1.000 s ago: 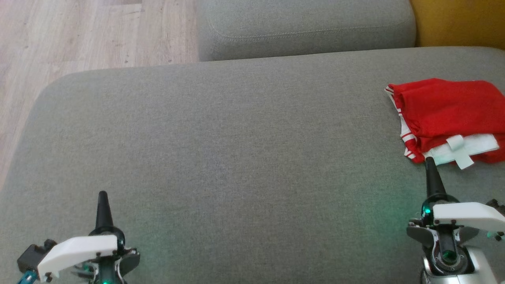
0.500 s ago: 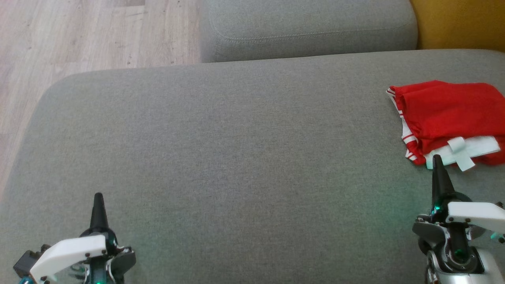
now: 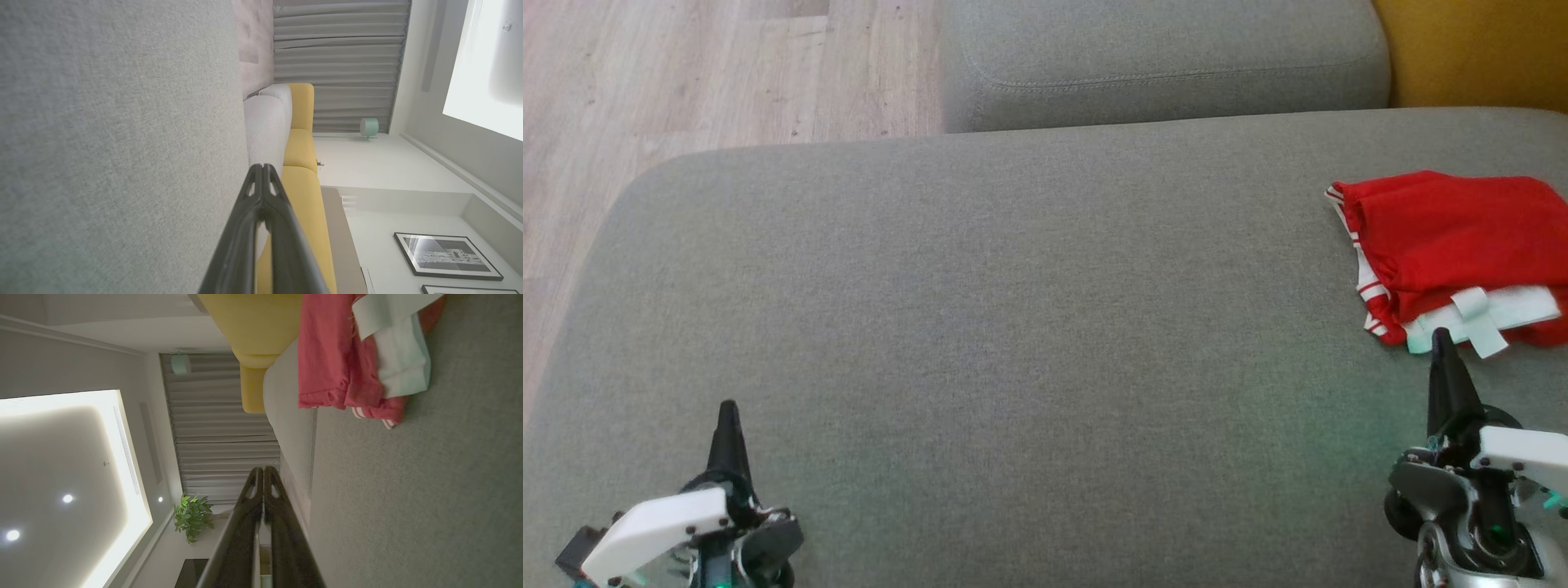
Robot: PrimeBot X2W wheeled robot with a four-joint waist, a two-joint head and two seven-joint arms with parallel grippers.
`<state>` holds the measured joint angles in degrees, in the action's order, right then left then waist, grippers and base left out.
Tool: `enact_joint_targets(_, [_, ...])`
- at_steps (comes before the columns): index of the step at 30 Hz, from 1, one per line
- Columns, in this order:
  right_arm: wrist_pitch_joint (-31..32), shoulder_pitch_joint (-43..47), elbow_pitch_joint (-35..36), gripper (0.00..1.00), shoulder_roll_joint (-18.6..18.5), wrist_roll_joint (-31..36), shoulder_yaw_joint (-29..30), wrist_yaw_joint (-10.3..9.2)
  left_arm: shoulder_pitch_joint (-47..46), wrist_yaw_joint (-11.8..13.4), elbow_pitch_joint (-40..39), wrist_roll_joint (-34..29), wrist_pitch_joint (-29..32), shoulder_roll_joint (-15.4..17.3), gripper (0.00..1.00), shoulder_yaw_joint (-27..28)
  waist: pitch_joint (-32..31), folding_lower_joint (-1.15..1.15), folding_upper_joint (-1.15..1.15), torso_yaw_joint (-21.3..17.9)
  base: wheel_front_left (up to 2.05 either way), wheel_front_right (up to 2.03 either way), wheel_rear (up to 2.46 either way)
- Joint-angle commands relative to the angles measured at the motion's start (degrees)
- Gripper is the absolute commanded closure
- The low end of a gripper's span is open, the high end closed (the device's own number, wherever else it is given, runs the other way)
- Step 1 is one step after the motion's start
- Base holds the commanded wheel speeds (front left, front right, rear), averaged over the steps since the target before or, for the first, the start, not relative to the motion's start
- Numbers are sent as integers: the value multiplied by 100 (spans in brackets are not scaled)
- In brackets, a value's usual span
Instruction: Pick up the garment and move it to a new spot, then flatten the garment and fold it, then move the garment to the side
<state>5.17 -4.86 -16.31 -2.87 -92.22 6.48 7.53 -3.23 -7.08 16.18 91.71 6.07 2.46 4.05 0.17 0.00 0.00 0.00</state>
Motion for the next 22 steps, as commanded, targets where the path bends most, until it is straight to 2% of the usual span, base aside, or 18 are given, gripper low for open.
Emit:
enact_joint_targets(1, [59,-123,233,100,-67,-70,-86,-4,-296,-41,-211,47,41,42,100,246,0,0,0,0,0,0,0])
enact_joint_targets(22, [78,-126,232,100,-51,-50,-63,-4,-296,-41,-212,47,41,42,100,246,0,0,0,0,0,0,0])
